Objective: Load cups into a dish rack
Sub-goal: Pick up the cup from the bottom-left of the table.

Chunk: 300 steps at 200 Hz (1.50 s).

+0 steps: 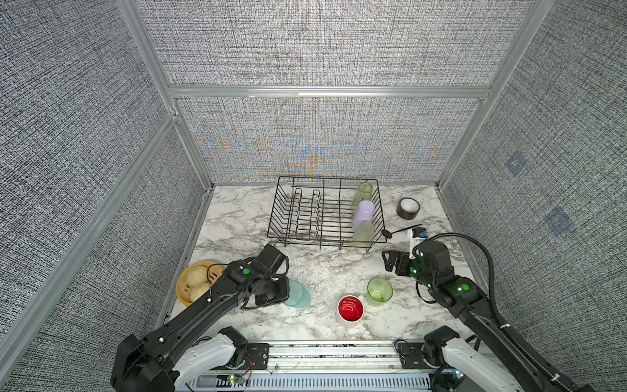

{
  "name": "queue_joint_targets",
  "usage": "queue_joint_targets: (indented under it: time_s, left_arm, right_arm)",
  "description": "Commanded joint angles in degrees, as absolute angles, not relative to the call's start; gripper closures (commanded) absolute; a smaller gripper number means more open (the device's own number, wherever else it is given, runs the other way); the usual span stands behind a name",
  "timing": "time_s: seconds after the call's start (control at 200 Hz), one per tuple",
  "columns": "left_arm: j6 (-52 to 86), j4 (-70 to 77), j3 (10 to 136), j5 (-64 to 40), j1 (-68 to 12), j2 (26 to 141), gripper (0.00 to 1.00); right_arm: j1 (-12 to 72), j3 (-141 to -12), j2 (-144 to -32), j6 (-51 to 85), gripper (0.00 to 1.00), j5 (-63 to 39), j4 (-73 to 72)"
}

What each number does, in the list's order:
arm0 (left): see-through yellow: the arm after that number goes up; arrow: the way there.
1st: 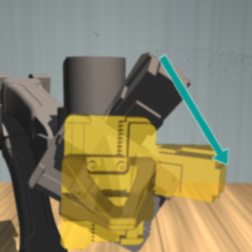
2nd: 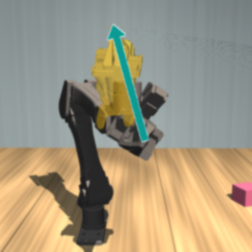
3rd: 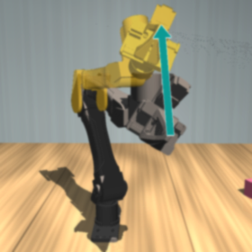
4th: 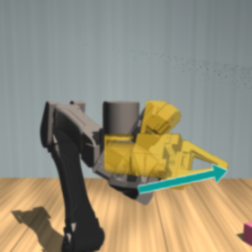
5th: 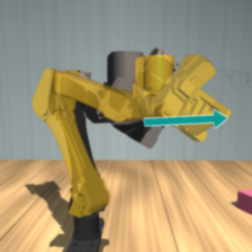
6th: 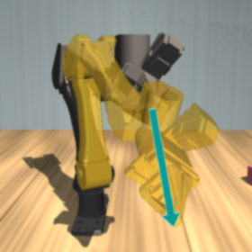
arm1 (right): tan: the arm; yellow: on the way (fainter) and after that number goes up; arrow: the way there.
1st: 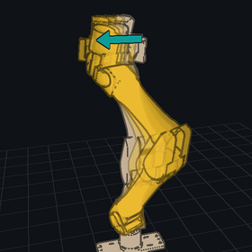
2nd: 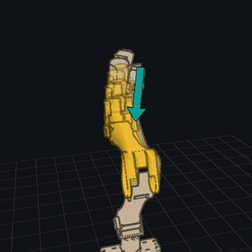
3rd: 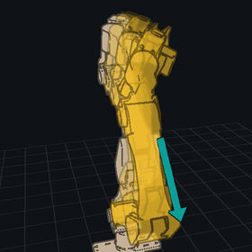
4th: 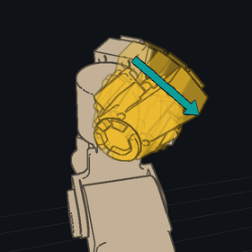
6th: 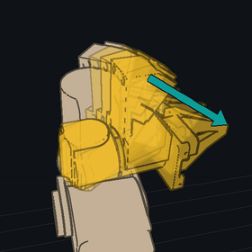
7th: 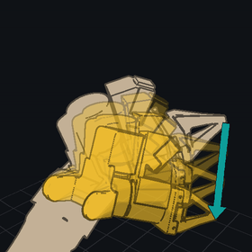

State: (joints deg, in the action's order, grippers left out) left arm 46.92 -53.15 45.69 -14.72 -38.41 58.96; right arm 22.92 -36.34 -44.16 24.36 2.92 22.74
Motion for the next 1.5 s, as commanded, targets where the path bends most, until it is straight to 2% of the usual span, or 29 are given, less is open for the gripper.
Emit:
queue_joint_targets:
  time_s: [0.0, 0.24, 0.435, 0.615, 0.73, 0.935, 1.115, 1.341, 1.496]
  left_arm:
    - [45.9, -46.7, 47.0, -17.7, -38.3, 58.2, 1.0]
    - [47.7, -30.8, 47.9, -26.1, -38.2, 61.6, 1.0]
    - [49.6, -22.6, 51.8, -37.0, -38.2, 68.4, 1.0]
    - [54.9, -11.8, 50.9, -44.4, -38.1, 71.2, 1.0]
    - [58.5, -5.2, 50.0, -47.8, -38.2, 71.6, 1.0]
    - [61.7, 3.2, 49.2, -53.8, -38.2, 73.0, 1.0]
    - [64.1, 8.2, 48.3, -56.1, -38.2, 72.8, 1.0]
    - [66.6, 13.1, 47.9, -57.3, -38.2, 73.5, 1.0]
    - [67.0, 13.7, 47.8, -56.9, -38.2, 73.9, 1.0]
  right_arm:
    - [22.9, -36.3, -43.8, 26.9, 0.02, -3.4, 20.2]
    - [23.0, -35.2, -41.8, 31.9, 0.01, -13.8, 16.1]
    - [23.0, -32.9, -41.9, 32.9, 0.01, -32.4, 7.6]
    - [22.9, -32.2, -42.9, 36.9, 0.01, -41.6, 3.3]
    - [22.5, -31.3, -44.8, 42.7, 0.01, -48.6, -5.1]
    - [22.1, -31.5, -50.7, 47.1, 0.04, -53.9, -13.3]
    - [22.1, -29.9, -54.2, 56.1, 0.05, -58.3, -28.7]
    - [22.4, -29.0, -57.2, 66.8, 0.12, -60.7, -45.1]
    - [23.3, -29.1, -58.7, 70.5, 0.19, -60.1, -50.5]
